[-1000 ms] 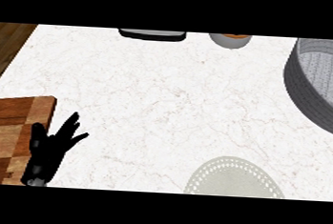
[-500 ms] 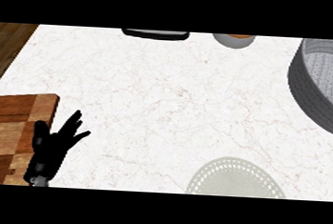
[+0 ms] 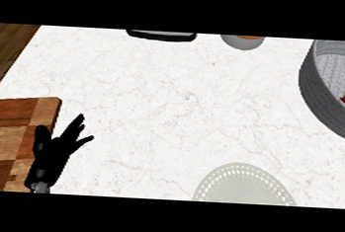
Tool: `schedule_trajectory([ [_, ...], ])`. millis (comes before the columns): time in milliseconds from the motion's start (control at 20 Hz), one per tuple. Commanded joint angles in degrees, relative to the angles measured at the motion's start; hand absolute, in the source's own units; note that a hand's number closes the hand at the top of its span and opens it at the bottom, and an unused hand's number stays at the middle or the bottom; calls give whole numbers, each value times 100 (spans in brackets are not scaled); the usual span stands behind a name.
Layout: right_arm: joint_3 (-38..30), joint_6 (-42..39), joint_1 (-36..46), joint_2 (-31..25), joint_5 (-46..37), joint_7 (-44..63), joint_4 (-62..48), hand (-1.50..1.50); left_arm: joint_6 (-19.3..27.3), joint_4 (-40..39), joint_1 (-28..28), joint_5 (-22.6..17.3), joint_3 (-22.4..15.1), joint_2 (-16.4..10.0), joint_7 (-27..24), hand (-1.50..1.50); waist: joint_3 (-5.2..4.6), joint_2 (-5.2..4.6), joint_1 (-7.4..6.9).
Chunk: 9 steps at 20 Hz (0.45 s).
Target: Pick the pear from the placemat and place it in the basket
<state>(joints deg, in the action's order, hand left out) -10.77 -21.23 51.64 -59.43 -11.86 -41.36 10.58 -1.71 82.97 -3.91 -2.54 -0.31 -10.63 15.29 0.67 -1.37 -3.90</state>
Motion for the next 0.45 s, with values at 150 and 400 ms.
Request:
schedule_trajectory([
  [150, -449, -423, 43, -464, 356, 174, -531, -150, 14, -138, -125, 63, -24, 13, 40, 0, -18, -48, 27],
  [400, -509, -502, 47, -779, 384, 485, -663, -150, 66, -180, 92, 73, -12, 30, 178, 0, 0, -120, 8],
])
